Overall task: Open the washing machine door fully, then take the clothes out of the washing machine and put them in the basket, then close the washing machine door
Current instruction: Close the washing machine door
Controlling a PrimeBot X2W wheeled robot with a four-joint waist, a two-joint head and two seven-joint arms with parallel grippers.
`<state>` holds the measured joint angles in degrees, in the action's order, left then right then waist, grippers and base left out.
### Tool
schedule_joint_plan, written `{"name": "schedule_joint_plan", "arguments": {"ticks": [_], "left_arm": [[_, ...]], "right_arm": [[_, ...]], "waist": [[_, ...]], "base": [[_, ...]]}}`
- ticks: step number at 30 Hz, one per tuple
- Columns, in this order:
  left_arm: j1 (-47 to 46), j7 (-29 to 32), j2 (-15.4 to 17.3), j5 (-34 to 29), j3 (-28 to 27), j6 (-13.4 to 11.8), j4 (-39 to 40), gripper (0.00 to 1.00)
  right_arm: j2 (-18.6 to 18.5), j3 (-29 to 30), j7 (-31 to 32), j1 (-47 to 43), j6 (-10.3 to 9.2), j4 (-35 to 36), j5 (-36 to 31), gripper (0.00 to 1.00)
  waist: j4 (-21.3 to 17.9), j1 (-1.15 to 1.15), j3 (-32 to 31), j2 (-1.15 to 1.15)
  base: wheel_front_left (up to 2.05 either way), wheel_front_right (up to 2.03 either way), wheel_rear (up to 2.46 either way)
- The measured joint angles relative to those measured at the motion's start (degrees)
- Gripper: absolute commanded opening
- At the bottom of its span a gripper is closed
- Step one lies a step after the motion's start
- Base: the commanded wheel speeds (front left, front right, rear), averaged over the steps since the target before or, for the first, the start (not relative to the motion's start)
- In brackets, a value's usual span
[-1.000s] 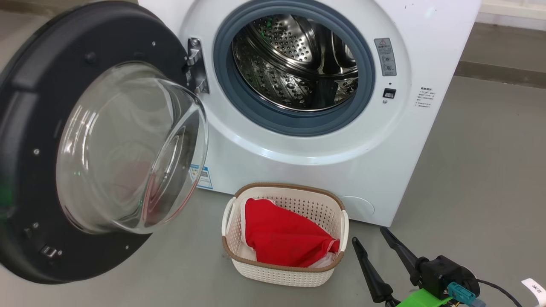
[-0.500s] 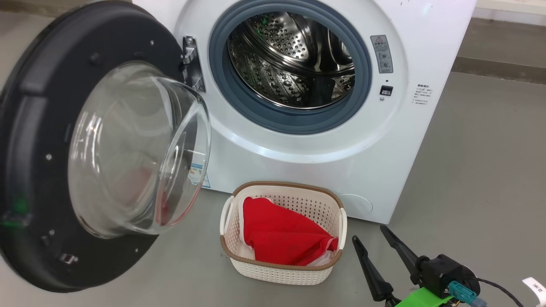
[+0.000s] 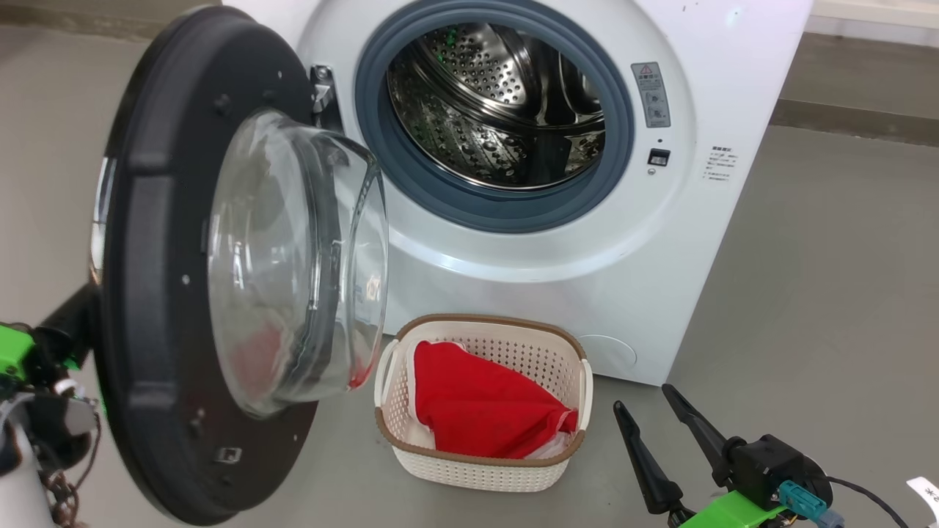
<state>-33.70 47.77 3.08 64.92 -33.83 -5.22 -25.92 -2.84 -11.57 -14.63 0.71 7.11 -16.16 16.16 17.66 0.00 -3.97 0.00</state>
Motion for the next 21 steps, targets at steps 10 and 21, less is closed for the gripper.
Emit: {"name": "schedule_joint_plan", "arguments": {"ticks": [10,21], "left_arm": [[8.0,-2.0,-1.0,9.7,7.6,-4.6,10.7,0.0],[14.9,-10.4,-1.0,18.6,19.1,-7.4,17.5,0.0]], "right_arm": [[0.0,-0.2,0.0,0.0,0.0,0.0,0.0,1.0],[0.0,-0.1,0.0,0.6,0.0,-0.1,-0.1,1.0]], "waist": [[-2.6,0.0,0.3,0.0],[-6.4,0.0,1.0,0.0]], "base": [[0.0,0.0,0.0],[0.0,0.0,0.0]]}}
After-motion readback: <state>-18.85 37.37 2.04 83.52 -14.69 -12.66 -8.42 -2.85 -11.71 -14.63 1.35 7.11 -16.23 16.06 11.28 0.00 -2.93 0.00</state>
